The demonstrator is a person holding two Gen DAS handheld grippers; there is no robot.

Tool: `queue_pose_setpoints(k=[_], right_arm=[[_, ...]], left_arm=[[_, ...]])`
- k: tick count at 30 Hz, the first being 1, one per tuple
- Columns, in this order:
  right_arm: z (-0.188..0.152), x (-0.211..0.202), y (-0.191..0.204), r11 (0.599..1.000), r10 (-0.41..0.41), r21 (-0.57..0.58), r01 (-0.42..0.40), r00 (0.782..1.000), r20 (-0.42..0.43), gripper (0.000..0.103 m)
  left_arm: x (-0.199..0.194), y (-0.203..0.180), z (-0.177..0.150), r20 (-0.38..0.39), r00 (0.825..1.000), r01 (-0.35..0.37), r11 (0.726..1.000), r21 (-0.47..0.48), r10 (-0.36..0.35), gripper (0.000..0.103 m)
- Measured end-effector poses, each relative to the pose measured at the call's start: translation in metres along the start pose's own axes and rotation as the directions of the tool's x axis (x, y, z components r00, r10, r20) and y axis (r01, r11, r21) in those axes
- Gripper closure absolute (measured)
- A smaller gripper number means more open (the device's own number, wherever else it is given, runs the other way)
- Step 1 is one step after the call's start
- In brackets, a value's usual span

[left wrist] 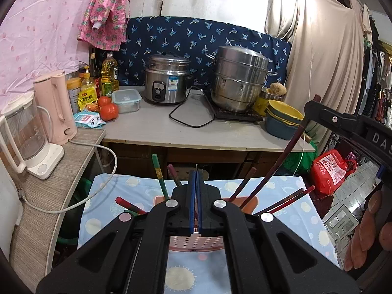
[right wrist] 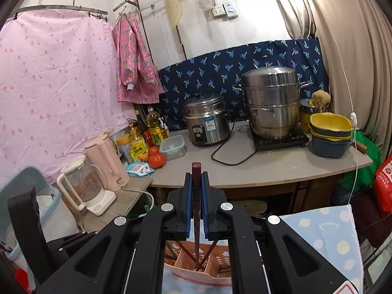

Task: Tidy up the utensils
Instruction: 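Open both tools over the basket to drop the spoon and chopstick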

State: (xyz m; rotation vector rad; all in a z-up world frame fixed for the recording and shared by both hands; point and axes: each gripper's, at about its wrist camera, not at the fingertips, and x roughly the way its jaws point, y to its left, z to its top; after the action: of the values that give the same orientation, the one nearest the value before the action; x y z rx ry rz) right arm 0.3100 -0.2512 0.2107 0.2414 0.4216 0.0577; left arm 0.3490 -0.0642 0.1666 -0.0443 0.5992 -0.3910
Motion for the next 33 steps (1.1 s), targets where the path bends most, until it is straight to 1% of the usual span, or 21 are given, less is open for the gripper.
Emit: queue_pose_setpoints(k=[7,13,16,17,19,20,33], right_arm=[[-0.015,0.021,0.001,1.000,-0.009,-0.007,0.009,0.999,-0.044,0.096],[-0.023,0.025,0.004,1.000,-0.018,-0.020,0.017,0.998,-0.059,0.095],[-0.026,0.021,0.004,0.999,-0.034,-0.025,0.033,0.998,-0.049,0.081],[-0.027,0.020,0.004,0.999,-0.035,-0.023,0.034,0.998,-0.045,0.078],[-0.029,0.017,0.004,0.999,-0.035,-0.025,0.034,0.998,-0.044,0.078],[-0.030,0.016,0.004,0.999,-0.036,-0.028,0.035,0.998,-0.045,0.078],[-0.044,-0.012,0.004,0.999,-0.038,-0.027,0.036,0.998,-0.058,0.077]], left_arm=[[0.014,0.006,-0.005,-0.021,1.000,-0.002,1.000,-0.009,0.002,0.103],[0.021,0.008,-0.008,-0.034,0.999,-0.012,1.000,-0.017,0.011,0.102],[0.022,0.008,-0.010,-0.037,0.999,-0.031,0.999,-0.022,0.030,0.100],[0.023,0.008,-0.011,-0.039,0.999,-0.035,0.999,-0.024,0.034,0.095],[0.022,0.008,-0.012,-0.039,0.998,-0.042,0.999,-0.026,0.041,0.089],[0.022,0.009,-0.013,-0.039,0.998,-0.046,0.999,-0.027,0.045,0.088],[0.001,-0.002,-0.018,-0.029,0.999,-0.045,0.999,-0.012,0.045,0.088]])
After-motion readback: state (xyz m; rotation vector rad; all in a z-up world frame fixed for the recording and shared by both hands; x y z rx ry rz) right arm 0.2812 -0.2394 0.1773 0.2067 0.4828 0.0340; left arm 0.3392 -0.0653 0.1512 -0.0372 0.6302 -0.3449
